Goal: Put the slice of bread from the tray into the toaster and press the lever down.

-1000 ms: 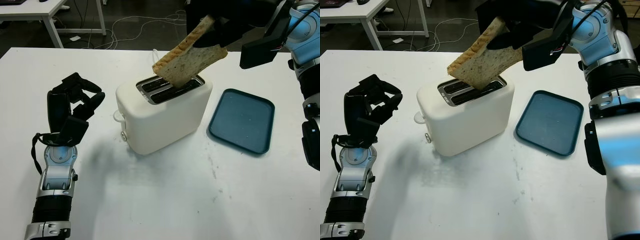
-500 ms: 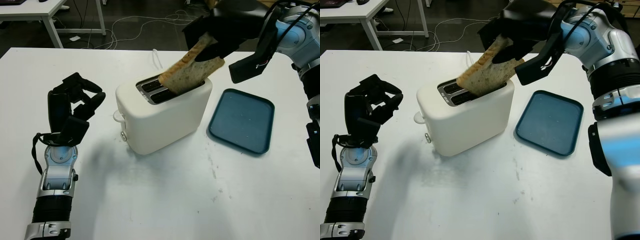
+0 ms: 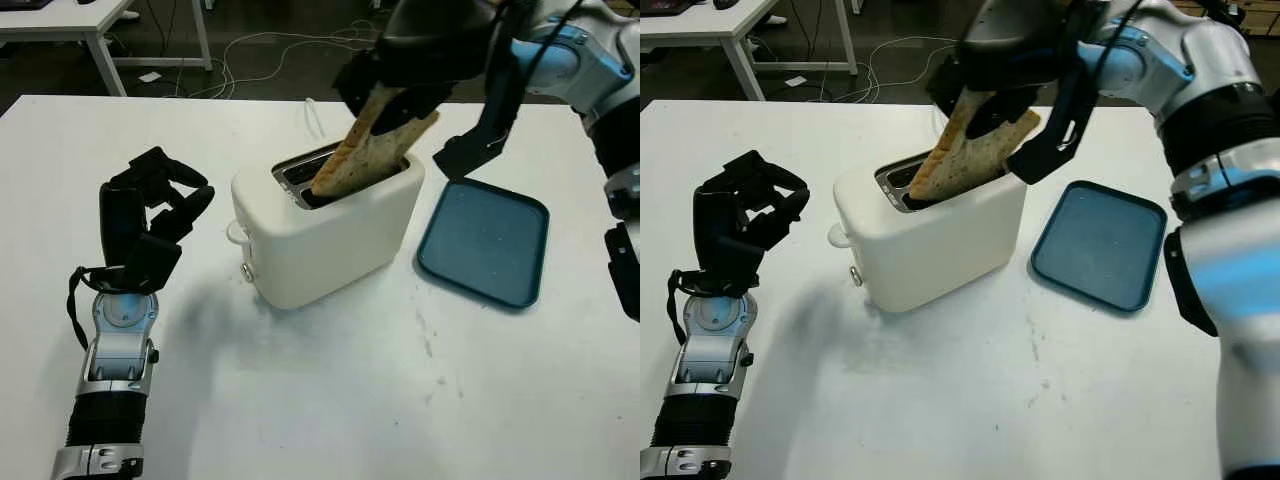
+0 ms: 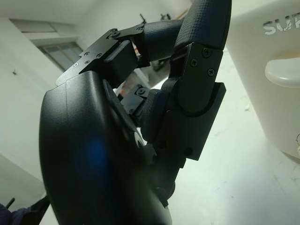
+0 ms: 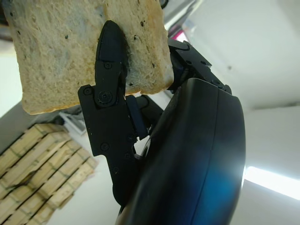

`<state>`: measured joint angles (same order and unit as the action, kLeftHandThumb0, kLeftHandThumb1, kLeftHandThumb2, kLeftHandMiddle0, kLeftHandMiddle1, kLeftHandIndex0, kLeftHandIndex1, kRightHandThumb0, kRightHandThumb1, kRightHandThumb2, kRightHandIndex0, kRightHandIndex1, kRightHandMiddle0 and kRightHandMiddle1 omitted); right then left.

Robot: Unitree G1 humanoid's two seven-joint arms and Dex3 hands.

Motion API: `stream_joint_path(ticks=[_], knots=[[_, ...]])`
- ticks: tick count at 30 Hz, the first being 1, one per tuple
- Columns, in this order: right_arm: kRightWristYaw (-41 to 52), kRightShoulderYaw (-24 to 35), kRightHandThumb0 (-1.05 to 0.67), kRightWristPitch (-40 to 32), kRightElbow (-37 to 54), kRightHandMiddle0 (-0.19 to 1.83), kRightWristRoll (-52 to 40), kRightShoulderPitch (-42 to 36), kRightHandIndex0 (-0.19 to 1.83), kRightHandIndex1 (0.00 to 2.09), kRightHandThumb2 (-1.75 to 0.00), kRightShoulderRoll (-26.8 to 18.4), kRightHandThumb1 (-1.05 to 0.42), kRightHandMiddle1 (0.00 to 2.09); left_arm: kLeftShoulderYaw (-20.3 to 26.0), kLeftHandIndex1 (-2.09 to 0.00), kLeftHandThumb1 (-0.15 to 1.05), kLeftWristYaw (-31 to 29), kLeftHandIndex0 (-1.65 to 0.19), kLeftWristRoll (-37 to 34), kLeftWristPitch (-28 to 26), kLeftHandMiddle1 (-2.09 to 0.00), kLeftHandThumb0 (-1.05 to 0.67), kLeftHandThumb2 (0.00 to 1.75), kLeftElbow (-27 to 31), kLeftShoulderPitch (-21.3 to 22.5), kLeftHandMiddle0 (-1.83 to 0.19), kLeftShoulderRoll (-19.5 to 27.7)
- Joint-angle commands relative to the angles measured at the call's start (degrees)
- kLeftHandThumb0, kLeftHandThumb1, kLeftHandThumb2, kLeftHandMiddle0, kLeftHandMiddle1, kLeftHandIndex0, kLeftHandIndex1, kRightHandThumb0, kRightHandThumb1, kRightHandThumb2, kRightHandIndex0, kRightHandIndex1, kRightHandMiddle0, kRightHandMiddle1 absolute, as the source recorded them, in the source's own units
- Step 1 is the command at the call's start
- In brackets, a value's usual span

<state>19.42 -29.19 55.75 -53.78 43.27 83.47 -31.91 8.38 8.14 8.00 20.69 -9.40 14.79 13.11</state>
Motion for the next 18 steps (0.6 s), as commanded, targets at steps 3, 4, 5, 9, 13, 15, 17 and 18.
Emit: stream_joint_path(ticks=[3,4,5,9,13,15,17,18], knots=[[-2.5,-1.4,-0.47,2.5,0.2,0.85,1.2,2.2,1.15,1.75,-0.43,2.4,-0.92,1.75,-0.3,-1.19,0.92,0.8,-0.84,1.1,-0.2,-1.56,-0.98,0.16,0.6,-0.7,-0.90,-0.4],[-3.1,-1.8,-0.47,2.7,0.2,0.81,1.7,2.3,1.14,1.75,-0.44,2.8,-0.92,1.74,-0.3,-1.19,0.92,0.8,-0.84,1.0,-0.3,-1.56,-0.98,0.16,0.7,-0.7,-0.90,-0.5],[-4.3,-2.2,-0.47,2.9,0.2,0.79,2.4,2.4,1.14,1.75,-0.44,3.2,-0.92,1.72,-0.3,-1.19,0.92,0.8,-0.84,1.0,-0.3,-1.56,-0.98,0.15,0.7,-0.8,-0.91,-0.5],[-6.8,-4.0,-0.47,3.3,0.4,0.80,4.4,2.9,1.06,1.75,-0.27,4.7,-0.92,1.68,-0.2,-1.18,0.92,0.9,-0.84,1.4,-0.6,-1.56,-0.99,0.15,1.1,-0.9,-0.91,-0.7],[-8.7,-6.2,-0.48,3.5,1.6,0.86,7.6,3.9,1.15,1.75,-0.27,5.0,-0.92,1.74,-0.2,-1.18,0.92,0.9,-0.84,1.3,-0.5,-1.56,-0.99,0.16,1.2,-1.1,-0.90,-0.9],[-9.7,-7.0,-0.48,3.3,2.2,0.84,9.4,4.3,1.16,1.75,-0.30,4.8,-0.92,1.74,-0.2,-1.18,0.92,1.0,-0.84,1.4,-0.3,-1.56,-0.99,0.16,1.2,-1.1,-0.90,-0.9],[-12.5,-7.7,-0.47,3.3,2.1,0.81,11.4,4.4,1.12,1.75,-0.31,4.1,-0.92,1.70,-0.2,-1.18,0.92,1.1,-0.84,1.4,-0.4,-1.56,-0.98,0.16,1.3,-1.2,-0.90,-1.0],[-14.3,-8.0,-0.46,3.2,2.0,0.81,12.6,4.4,1.09,1.75,-0.31,3.7,-0.92,1.62,-0.1,-1.18,0.92,1.0,-0.84,1.2,-0.4,-1.56,-0.99,0.16,1.2,-1.1,-0.90,-1.0]])
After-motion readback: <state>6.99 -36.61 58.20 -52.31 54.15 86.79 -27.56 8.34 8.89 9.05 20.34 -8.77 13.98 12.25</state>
